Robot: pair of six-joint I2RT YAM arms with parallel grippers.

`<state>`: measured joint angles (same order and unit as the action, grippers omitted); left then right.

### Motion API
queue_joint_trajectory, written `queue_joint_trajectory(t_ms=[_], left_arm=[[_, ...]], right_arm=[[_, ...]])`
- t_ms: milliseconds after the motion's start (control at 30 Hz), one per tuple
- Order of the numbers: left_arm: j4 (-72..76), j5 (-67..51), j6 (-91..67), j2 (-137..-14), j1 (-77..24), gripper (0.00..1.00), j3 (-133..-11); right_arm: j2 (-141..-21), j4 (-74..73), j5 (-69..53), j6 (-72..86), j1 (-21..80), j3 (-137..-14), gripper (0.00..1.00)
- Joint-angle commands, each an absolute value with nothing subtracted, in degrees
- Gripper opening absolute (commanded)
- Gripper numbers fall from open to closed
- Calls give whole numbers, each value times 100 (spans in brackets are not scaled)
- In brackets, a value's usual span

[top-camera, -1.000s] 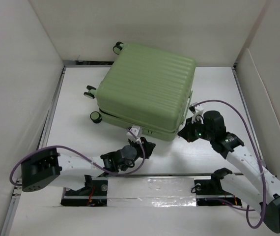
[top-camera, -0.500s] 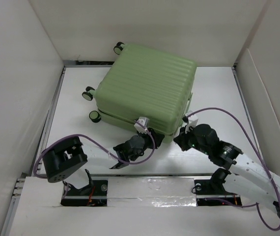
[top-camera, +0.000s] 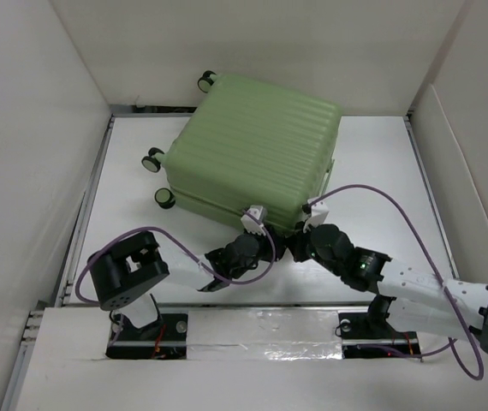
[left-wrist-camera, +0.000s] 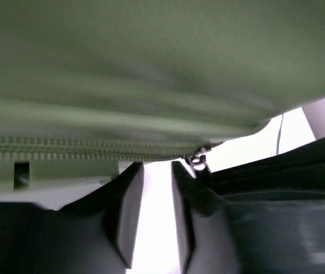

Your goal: Pack the luggage

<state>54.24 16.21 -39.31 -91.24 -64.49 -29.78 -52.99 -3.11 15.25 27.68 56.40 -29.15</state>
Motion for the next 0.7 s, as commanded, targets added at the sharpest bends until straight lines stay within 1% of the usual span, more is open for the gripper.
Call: queue_joint_trajectory(t_ms=[0, 33, 67, 100, 133, 233, 267, 300, 333, 367, 433, 467, 500, 533, 567, 633, 667], left_arm=[[6039, 2319, -3981, -8589, -6214, 32, -2930], [5890, 2373, -4008, -8230, -6153, 37, -2744], [5810, 2425, -4060, -8035, -6065, 48, -2568], [5601, 2504, -4104, -7581, -6012, 53, -2192], [5372, 2548, -4122, -7298, -5933, 59, -2023], [4652, 2970, -4254, -6314, -5854, 64, -1539], [4153, 3058, -4263, -5562, -5749, 66, -1477], [3922, 3250, -4263, -5189, -5609, 67, -1450], [3502, 3313, -4271, -4542, -5494, 69, -1494], [3341, 3357, -4263, -4283, -5363, 73, -1555], [2790, 3428, -4306, -3834, -4696, 76, -1914], [2543, 3480, -4568, -3806, -4389, 80, -2090], [2323, 3428, -4675, -3814, -4046, 82, -2492], [2024, 3341, -4763, -3945, -3277, 84, -2687], [1891, 3218, -4912, -4051, -2843, 88, -2863], [2046, 2438, -5395, -4279, -1956, 88, -3137], [2152, 2121, -5605, -4559, -1151, 89, -3146]], right_arm=[[-5703, 1177, 1755, 3270, 5880, -2935, 0], [-5678, 1143, 1853, 3191, 5880, -2944, 0], [-5652, 1125, 1915, 3103, 5880, -2962, 0], [-5564, 1108, 1951, 2989, 5880, -2971, 0], [-5529, 1012, 1951, 2962, 5810, -2988, 0], [-5511, 932, 1758, 2848, 5661, -3023, 0], [-5537, 932, 1697, 2848, 5660, -3015, 0], [-5563, 966, 1635, 2839, 5660, -3015, 0], [-5607, 993, 1609, 2839, 5660, -3015, 0], [-5677, 1037, 1591, 2830, 5660, -3015, 0], [-5765, 1063, 1538, 2839, 5660, -3041, 0], [-5835, 1081, 1529, 2830, 5660, -3067, 0], [-5862, 1064, 1529, 2821, 5660, -3085, 0], [-5880, 1037, 1538, 2821, 5660, -3102, 0], [-5889, 1002, 1538, 2821, 5660, -3120, 0], [-5889, 1011, 1521, 2778, 5660, -3138, 0], [-5880, 1019, 1503, 2734, 5660, -3155, 0]])
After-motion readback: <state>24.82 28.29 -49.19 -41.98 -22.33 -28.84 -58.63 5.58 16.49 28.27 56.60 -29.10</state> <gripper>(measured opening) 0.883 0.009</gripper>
